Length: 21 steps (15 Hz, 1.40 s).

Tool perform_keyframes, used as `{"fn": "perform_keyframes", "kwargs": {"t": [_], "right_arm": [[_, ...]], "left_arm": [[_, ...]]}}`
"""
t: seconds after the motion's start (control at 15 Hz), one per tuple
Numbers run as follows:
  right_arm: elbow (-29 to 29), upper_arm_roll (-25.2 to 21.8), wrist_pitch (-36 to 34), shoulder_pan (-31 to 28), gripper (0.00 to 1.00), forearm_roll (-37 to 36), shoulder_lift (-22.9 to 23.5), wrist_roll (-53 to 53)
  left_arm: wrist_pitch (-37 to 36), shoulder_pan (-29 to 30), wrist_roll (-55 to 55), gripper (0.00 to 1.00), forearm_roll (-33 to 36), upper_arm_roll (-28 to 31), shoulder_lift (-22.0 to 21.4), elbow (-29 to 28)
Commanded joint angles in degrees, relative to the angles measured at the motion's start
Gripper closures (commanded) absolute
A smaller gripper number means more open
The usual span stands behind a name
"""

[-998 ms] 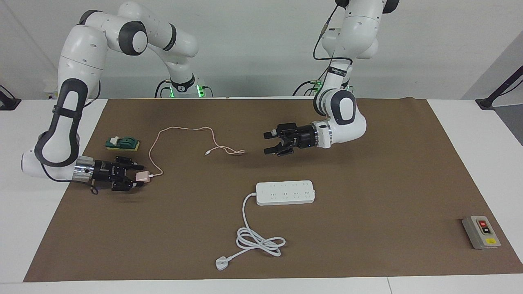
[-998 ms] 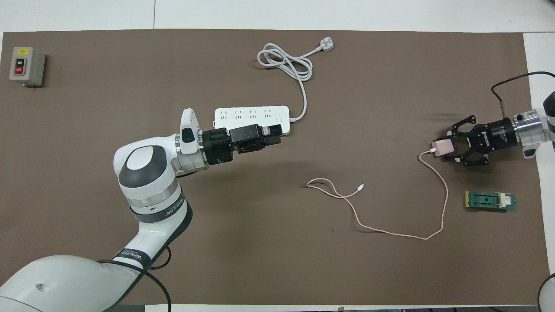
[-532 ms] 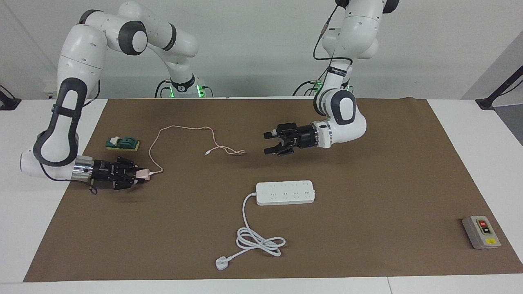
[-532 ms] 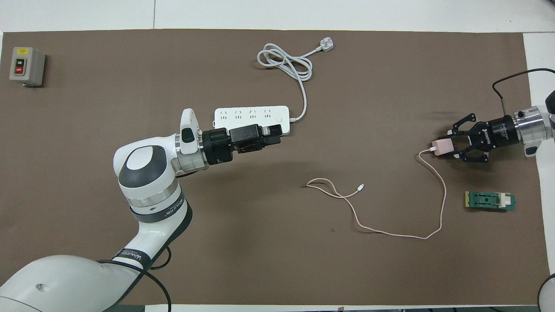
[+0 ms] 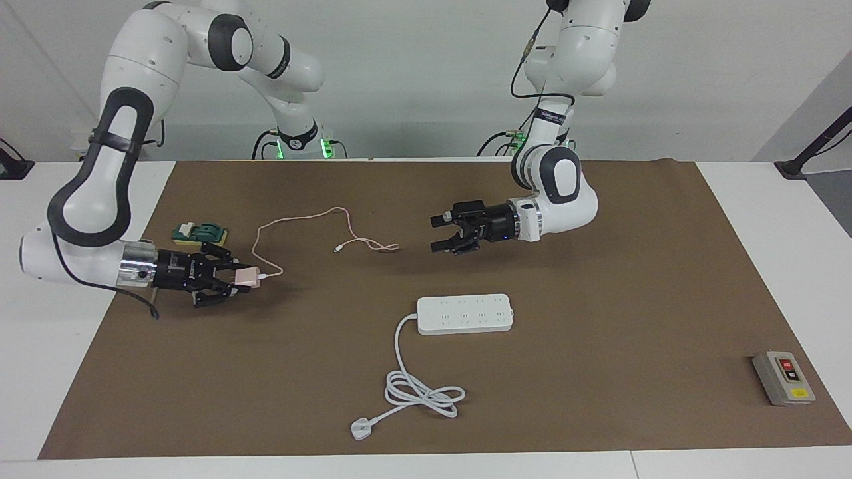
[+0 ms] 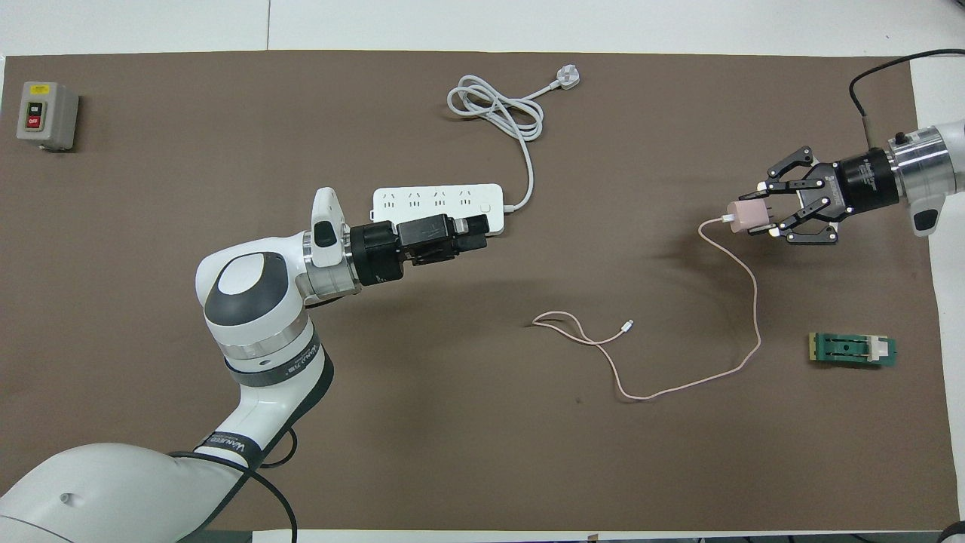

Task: Plug charger into power strip
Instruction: 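Grasp the pink charger with the right gripper and lift it, then carry the pink charger with the right gripper toward the power strip socket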

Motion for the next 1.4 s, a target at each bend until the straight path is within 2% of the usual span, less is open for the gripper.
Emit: {"fn": "perform_keyframes", "kwargs": {"t": [0.0, 0.13, 0.4, 0.8, 1.06, 1.33], "right_arm": [[-2.68, -0.08, 0.7, 4.31, 1.0, 3.43, -4.97, 7.1], [-3.64, -0.08, 2.81, 7.39, 1.0, 3.88, -7.08, 9.58], [-9.79, -0.08, 10.88, 13.9, 1.0, 6.69, -12.36, 13.54], [-13.75, -0.08, 23.11, 23.65, 1.0, 14.32, -13.77, 18.28], [-14.02, -0.08, 26.29, 26.65, 1.0, 16.09, -14.12, 21.89], [-19.19, -0.08, 28.03, 29.64, 1.0, 16.27, -17.54, 21.98]], "left_arm": [[0.87, -0.47, -0.44, 0.0, -1.14, 0.38, -0.47, -0.12], [0.52, -0.38, -0.44, 0.0, -1.14, 0.38, -0.47, -0.12], [0.87, -0.47, -0.35, 0.0, -1.14, 0.47, -0.47, -0.21], [2.72, -0.47, 1.67, 0.0, -1.06, 0.56, -0.56, -1.0], [2.19, -0.38, 1.93, 0.0, -1.14, 0.47, -0.56, -0.56], [2.45, -0.65, 3.08, 0.0, -1.23, 0.38, -0.47, -0.39]]}}
